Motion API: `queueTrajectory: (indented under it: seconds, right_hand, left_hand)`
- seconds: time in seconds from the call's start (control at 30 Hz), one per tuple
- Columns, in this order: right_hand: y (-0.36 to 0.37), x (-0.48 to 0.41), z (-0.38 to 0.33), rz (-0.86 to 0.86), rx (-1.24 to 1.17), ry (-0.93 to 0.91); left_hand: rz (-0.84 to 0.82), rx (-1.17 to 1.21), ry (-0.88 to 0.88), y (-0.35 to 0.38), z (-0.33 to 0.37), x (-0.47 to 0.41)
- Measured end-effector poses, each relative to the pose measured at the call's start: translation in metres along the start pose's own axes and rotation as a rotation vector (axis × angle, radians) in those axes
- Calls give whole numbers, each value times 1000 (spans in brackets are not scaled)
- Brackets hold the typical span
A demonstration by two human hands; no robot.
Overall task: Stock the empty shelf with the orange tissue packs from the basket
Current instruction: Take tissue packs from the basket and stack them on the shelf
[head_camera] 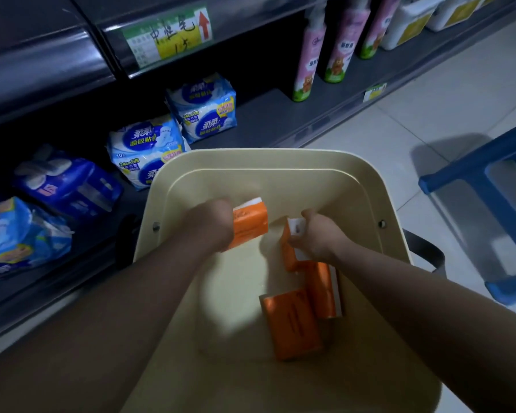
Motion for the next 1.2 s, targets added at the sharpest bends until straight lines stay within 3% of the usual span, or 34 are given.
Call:
queueTrajectory:
  seconds: [0.17, 0.33, 0.53, 0.67, 0.8, 0.9, 1.03, 1.2]
  right_hand:
    - [19, 1, 0, 24, -71, 39]
    - [23, 6, 2, -33, 36, -1]
    - [-17, 31, -31, -95, -30, -67]
    - [-56, 67, -58, -47, -183, -85]
    - [-100, 108, -83, 43, -276, -158]
    - [-125, 140, -97, 151, -333, -221]
    - [-140, 172, -115, 271, -389, -301]
    - [-136, 189, -138, 351, -423, -383]
  left_hand:
    - [177, 195, 64, -38, -16, 35]
    - [273, 305, 92, -54, -30, 60]
    - [283, 331, 68, -82, -47, 84]
    - [318, 201, 83, -113, -57, 106]
    - [346, 478, 129, -156, -60, 142]
    - [377, 560, 158, -187, -67, 172]
    - [454, 785, 86, -211, -81, 207]
    - [606, 829, 74, -224, -96, 234]
Point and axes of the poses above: each hand's wrist, its own x-axis away from the middle knuckle, its own y-axis out of the palm, z = x × y, the point moved 2 cm from there along -x, towards the middle knuckle, and after that the axes turned 2 degrees about -y, right-handed, at the moved point
